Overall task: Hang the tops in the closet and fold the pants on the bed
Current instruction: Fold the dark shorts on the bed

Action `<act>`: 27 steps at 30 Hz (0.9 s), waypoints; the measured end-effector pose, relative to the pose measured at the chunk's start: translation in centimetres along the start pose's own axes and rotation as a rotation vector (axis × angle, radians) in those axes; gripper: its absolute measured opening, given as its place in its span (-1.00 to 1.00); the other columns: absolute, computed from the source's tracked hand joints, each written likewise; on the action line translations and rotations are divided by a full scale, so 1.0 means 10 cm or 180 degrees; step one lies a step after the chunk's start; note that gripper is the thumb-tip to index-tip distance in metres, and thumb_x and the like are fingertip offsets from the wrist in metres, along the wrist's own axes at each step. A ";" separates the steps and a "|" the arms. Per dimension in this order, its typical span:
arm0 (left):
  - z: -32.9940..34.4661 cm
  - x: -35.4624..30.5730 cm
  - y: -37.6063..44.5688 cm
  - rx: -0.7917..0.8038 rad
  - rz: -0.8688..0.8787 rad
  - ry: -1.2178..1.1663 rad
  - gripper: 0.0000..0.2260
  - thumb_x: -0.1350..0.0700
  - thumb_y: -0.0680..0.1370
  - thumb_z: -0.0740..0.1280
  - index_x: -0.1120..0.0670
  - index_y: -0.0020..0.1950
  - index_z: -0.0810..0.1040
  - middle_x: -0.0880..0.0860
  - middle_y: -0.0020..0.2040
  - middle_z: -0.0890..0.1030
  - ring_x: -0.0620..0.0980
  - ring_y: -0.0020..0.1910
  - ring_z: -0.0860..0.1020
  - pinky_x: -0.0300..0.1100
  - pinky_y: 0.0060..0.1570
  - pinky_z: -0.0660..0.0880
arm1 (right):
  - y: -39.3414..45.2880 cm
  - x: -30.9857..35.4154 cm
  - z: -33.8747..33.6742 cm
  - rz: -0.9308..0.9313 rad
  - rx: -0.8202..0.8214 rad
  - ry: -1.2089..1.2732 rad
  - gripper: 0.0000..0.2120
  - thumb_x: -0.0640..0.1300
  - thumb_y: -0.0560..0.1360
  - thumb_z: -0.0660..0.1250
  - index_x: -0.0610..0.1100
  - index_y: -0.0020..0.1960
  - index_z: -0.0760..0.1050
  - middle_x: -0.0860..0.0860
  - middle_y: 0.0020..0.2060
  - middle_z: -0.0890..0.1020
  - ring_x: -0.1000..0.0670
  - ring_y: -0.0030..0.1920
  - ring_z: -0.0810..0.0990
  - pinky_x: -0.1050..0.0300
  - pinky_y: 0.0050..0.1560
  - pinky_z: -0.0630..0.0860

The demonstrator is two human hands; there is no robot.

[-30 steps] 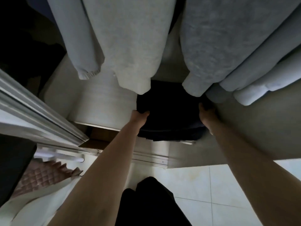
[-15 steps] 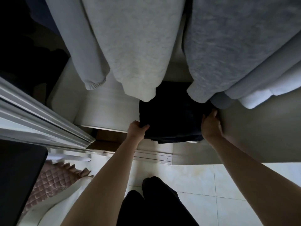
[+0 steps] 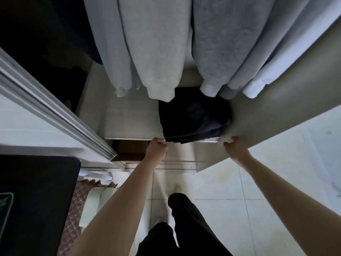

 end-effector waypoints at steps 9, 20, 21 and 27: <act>0.49 0.21 -1.38 0.0416 0.0849 0.0237 -0.85 0.31 0.56 0.21 0.13 -0.11 0.53 0.06 -0.30 0.61 -0.10 -0.38 0.56 -0.29 -0.33 0.50 | -1.78 -0.88 -0.06 0.0357 -0.0172 0.1264 -0.64 -0.07 0.60 0.20 -0.11 0.37 0.33 -0.01 0.09 0.56 -0.01 0.04 0.50 0.17 -0.12 0.37; 2.23 0.83 -2.96 0.1836 0.1526 0.1573 -0.83 0.27 0.54 0.26 0.05 -0.13 0.58 0.00 -0.32 0.64 -0.11 -0.29 0.63 -0.18 -0.21 0.56 | -3.66 -3.23 -0.41 0.1663 -0.1531 0.2297 -0.78 -0.12 0.58 0.20 -0.07 0.21 0.45 -0.05 -0.04 0.64 -0.11 -0.01 0.59 -0.03 0.05 0.52; 2.40 0.88 -3.08 0.1915 0.1627 0.1682 -0.83 0.28 0.54 0.26 0.06 -0.12 0.58 0.02 -0.31 0.64 -0.12 -0.31 0.62 -0.21 -0.23 0.54 | -3.78 -3.41 -0.42 0.1751 -0.1602 0.2365 -0.79 -0.11 0.58 0.20 -0.06 0.20 0.45 -0.05 -0.03 0.64 -0.10 -0.02 0.58 -0.01 0.03 0.52; 3.83 1.69 -4.03 0.2527 0.1655 0.2414 -0.82 0.25 0.52 0.26 0.00 -0.15 0.58 -0.04 -0.37 0.63 -0.11 -0.40 0.58 -0.23 -0.29 0.50 | -4.78 -4.90 -0.50 0.2376 -0.2029 0.2661 -0.78 -0.12 0.59 0.19 -0.09 0.20 0.46 0.01 -0.06 0.65 -0.02 -0.04 0.58 0.10 -0.06 0.48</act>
Point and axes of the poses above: each hand's wrist, its own y-axis towards the middle knuckle, its own z-axis out of the palm, x = y × z, the point moved 4 cm from there along y, towards the middle knuckle
